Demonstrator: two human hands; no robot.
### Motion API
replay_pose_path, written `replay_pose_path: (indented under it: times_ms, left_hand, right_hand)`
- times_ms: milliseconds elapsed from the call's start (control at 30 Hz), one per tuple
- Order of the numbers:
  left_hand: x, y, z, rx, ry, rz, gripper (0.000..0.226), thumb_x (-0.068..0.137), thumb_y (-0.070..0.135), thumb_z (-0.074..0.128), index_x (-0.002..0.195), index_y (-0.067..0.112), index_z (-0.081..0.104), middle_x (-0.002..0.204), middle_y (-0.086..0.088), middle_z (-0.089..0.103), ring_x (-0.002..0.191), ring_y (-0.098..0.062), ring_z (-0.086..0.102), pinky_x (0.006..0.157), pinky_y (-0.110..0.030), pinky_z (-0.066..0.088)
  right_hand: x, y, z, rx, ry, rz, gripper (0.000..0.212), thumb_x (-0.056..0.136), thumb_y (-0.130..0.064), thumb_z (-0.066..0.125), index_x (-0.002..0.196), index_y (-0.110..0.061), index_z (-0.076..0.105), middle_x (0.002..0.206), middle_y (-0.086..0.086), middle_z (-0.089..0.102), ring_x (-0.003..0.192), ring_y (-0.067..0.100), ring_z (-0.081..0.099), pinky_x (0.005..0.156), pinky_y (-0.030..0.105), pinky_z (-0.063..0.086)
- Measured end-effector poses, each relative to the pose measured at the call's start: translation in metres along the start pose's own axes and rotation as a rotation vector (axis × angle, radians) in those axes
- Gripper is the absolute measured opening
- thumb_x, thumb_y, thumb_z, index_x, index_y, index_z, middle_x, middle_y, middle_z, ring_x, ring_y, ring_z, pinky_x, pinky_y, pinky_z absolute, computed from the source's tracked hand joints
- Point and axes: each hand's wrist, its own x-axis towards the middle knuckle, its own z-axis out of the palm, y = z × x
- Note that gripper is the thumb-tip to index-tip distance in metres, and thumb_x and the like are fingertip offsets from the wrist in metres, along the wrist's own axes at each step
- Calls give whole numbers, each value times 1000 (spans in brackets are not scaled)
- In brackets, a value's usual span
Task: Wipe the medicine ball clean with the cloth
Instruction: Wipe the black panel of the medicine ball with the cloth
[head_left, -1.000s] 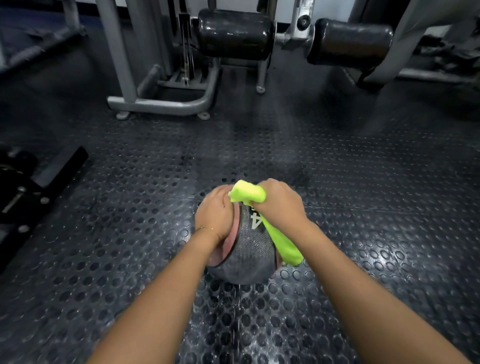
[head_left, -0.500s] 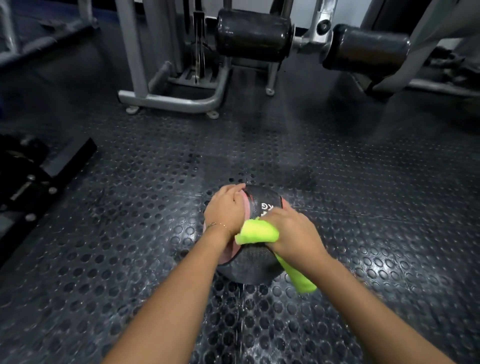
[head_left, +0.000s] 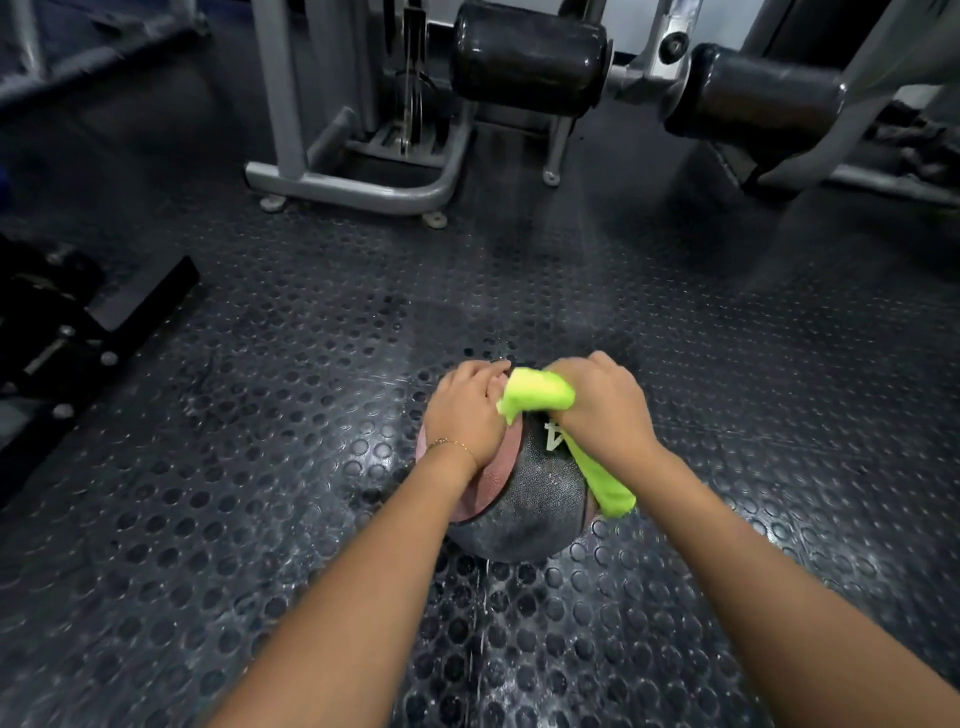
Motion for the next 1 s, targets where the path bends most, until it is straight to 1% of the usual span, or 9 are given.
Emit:
replay_pose_path:
  times_ms: [100,267,333,433,567,633,767,867,1000]
  left_hand:
    - [0,-1,1,-19,4,-48,37,99,23,35,132,28,52,137,5,46,125,-17,41,99,-28,34]
    - [0,-3,-3,-79,19,-65,41,98,20,30,129,30,55,136,7,48,125,-16,41,98,-28,35]
    - [-4,-4,-1,-56,19,-33,40,99,22,30,130,29,54,137,6,47,125,-16,41,101,-28,35]
    - [-4,-2,-3,-14,6,-65,40,99,24,29,132,29,52,139,5,46,127,-17,41,103,-29,34]
    - [8,9,-5,-10,-68,-185,40,98,26,30,133,29,50,143,0,43,128,-26,43,106,-39,35]
    - [5,10,-1,-3,-59,-179,40,99,28,29,132,32,50,144,3,43,131,-24,40,110,-43,31]
    - [-2,8,3,48,-40,-119,40,98,31,28,132,36,50,144,9,43,132,-19,38,111,-41,29]
    - [-2,9,2,43,-18,-160,40,98,30,28,130,35,51,143,9,45,131,-19,40,109,-42,32]
    - [-1,8,0,24,-16,-146,39,98,31,29,130,36,52,141,10,46,130,-18,41,108,-41,34]
  right_hand:
    - [4,-2,1,55,-15,74,17,76,-20,61,92,-21,67,90,3,68,91,28,52,73,38,43]
    - [-38,-9,-6,150,9,-45,22,74,-14,70,96,-20,71,79,-5,66,84,28,52,71,36,39]
    - [-17,-2,-4,89,-6,61,17,76,-22,67,93,-21,68,91,2,69,89,28,54,72,36,42]
    - [15,6,-3,168,-83,274,19,79,-33,63,90,-18,65,96,8,68,95,32,59,75,38,48]
    - [0,-2,-1,106,-82,200,17,79,-35,61,79,-18,62,90,8,66,92,32,59,66,35,42]
    - [-6,2,-4,134,-126,193,20,79,-36,62,81,-17,64,92,8,66,92,31,59,67,34,41]
    - [20,21,-6,205,-144,392,23,80,-36,61,86,-13,63,98,12,67,97,34,60,70,33,40]
    - [12,20,-5,203,-176,331,21,78,-36,64,83,-16,62,98,11,67,98,33,60,72,34,43]
    - [-2,18,-10,109,-167,234,27,77,-38,67,94,-18,65,103,5,67,101,29,59,74,34,43]
